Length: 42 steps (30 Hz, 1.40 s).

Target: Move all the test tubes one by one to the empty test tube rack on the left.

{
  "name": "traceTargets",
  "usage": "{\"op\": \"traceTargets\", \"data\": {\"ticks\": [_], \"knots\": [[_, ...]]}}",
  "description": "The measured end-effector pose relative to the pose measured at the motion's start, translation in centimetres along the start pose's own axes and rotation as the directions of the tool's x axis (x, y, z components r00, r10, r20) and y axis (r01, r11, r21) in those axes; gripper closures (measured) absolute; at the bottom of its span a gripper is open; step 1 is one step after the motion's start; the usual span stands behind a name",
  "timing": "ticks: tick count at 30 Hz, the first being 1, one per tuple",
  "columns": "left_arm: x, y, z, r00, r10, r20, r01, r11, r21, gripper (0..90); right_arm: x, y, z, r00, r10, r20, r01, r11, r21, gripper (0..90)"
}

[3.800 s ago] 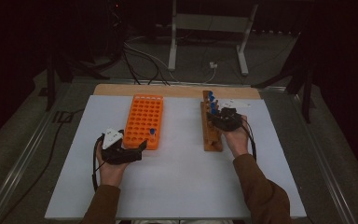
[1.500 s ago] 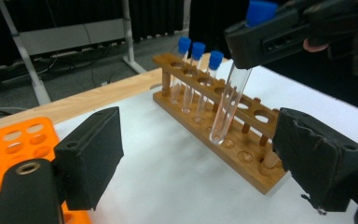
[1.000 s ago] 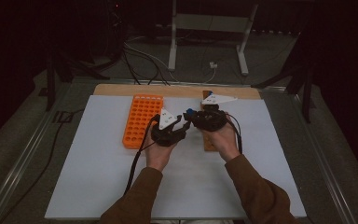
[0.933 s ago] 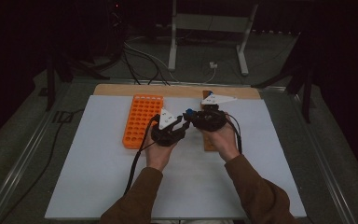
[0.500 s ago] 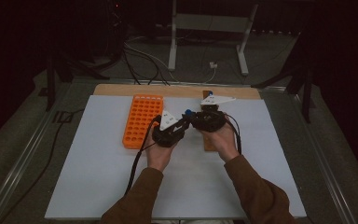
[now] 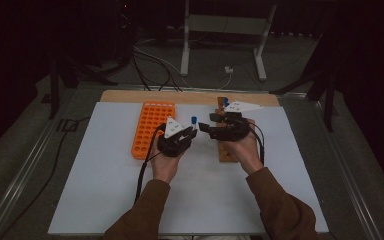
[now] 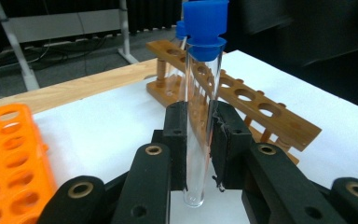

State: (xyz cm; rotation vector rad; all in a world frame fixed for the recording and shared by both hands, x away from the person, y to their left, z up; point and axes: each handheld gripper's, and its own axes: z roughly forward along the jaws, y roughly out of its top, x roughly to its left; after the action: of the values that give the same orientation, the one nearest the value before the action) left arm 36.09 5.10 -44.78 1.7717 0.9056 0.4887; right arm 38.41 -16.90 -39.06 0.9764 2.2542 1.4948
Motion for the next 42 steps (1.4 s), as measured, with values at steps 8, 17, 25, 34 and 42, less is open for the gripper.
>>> {"op": "traceTargets", "data": {"ticks": [8, 17, 25, 34, 42], "knots": [[0.7, 0.1, -2.0, 0.9998, 0.0, 0.021, 0.0, 0.9998, -0.02, 78.4, -1.6, -1.0, -1.0, 0.9963, 0.02, 0.084, -0.02, 1.0, -0.005, 8.0], [2.3, -0.6, -4.0, 0.9994, -0.031, 0.014, 0.031, 0.9991, -0.029, 78.4, -2.8, -2.7, -2.0, 0.9881, 0.032, 0.151, -0.032, 0.999, -0.004, 1.6], [3.3, -1.2, -6.1, 0.9994, -0.032, 0.013, 0.032, 0.9987, -0.041, 78.4, -3.5, -3.8, -3.1, 0.9839, 0.039, 0.174, -0.035, 0.999, -0.028, 0.0], [5.0, -2.1, -8.1, 0.9984, -0.057, 0.0, 0.056, 0.997, -0.053, 78.3, -3.9, -4.9, -4.2, 0.9784, 0.05, 0.201, -0.041, 0.998, -0.046, 0.0], [6.0, -3.1, -8.5, 0.9977, -0.054, -0.041, 0.052, 0.9973, -0.052, 78.3, -3.9, -5.6, -4.7, 0.976, 0.055, 0.211, -0.044, 0.997, -0.056, 0.0]]}}
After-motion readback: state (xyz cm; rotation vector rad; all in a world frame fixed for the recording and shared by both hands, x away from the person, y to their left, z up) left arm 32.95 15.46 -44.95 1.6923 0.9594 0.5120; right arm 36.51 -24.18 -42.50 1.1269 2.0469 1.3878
